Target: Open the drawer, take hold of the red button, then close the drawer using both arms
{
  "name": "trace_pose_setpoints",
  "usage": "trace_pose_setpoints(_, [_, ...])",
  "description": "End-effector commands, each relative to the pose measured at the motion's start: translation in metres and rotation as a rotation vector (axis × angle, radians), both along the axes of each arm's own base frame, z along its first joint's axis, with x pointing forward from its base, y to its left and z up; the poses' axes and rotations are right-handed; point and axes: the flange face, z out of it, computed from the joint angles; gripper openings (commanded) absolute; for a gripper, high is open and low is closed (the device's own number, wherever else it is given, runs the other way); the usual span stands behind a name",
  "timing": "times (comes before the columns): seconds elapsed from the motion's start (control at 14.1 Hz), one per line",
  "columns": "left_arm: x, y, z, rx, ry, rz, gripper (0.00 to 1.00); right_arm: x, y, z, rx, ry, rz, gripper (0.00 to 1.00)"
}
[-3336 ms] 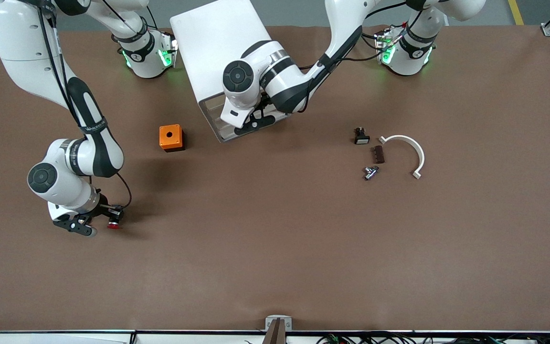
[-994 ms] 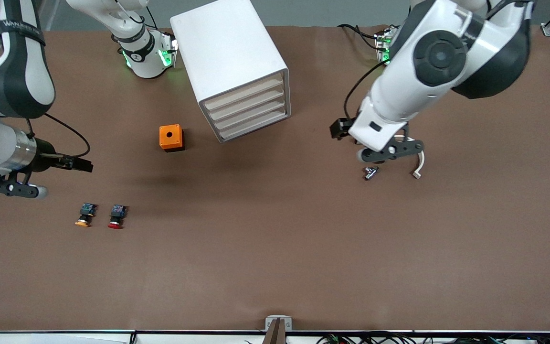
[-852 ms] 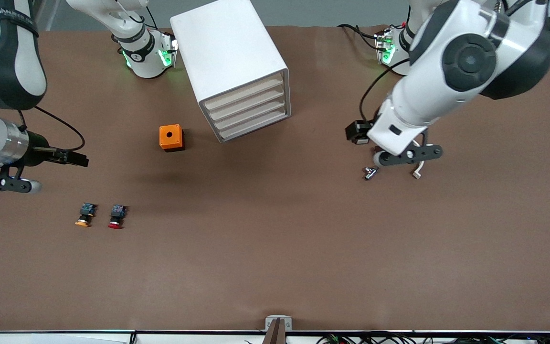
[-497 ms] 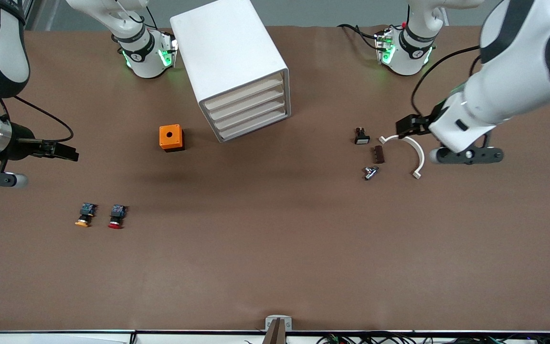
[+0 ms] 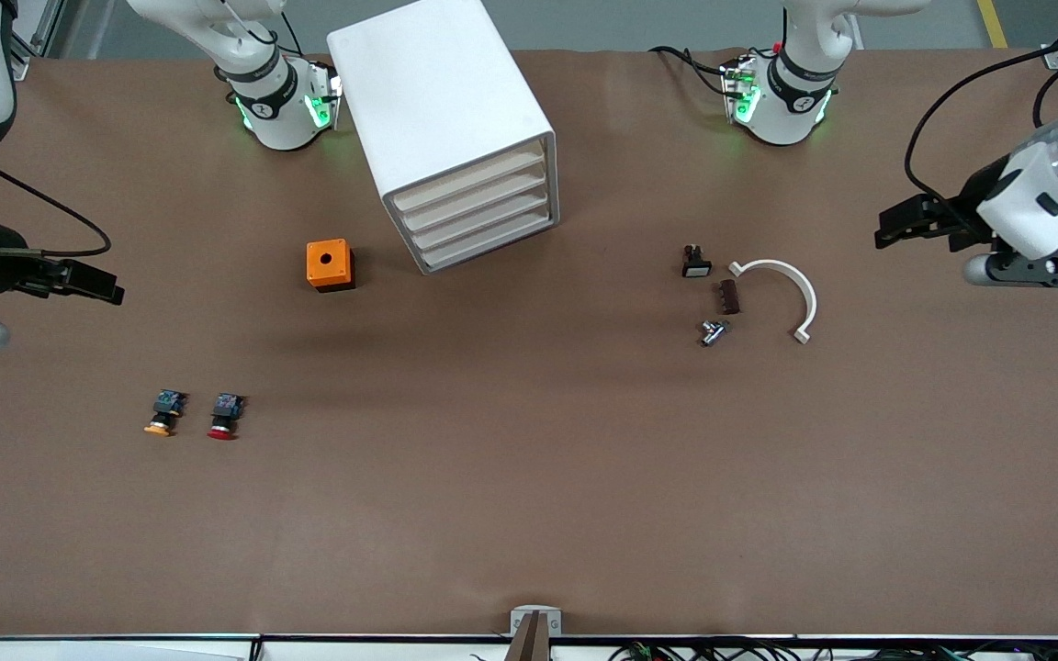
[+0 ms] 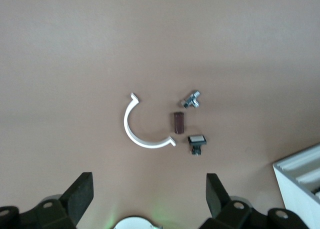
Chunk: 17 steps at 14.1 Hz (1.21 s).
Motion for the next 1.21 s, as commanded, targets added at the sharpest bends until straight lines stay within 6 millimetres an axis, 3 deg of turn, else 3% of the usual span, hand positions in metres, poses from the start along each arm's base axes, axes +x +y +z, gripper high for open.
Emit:
trace_pose_setpoints(0.0, [0.000,0.026,0.010,0.015,-0.076,0.035,0.99,0.000,-0.002,0.004,0.007,0.030,-0.007,1.00])
trace_pose_setpoints(0.21, [0.006,0.038,0.025,0.058,-0.164,0.047,0.99,-0.008,-0.007,0.002,0.008,0.081,-0.047,1.00])
trace_pose_setpoints(0.35, [0.013,0.058,0.033,0.061,-0.221,0.085,0.99,-0.013,-0.006,0.010,0.006,0.071,-0.045,1.00])
trace_pose_setpoints(0.64, [0.018,0.069,0.052,0.065,-0.285,0.104,0.99,-0.024,-0.011,0.032,0.010,0.035,-0.056,1.00])
trace_pose_setpoints(0.92, [0.012,0.113,0.060,0.076,-0.294,0.098,0.99,-0.048,-0.012,0.058,0.015,-0.006,-0.053,1.00])
trace_pose_setpoints(1.14, [-0.002,0.116,0.056,0.067,-0.272,0.059,0.99,-0.066,-0.012,0.069,0.018,-0.020,-0.053,1.00])
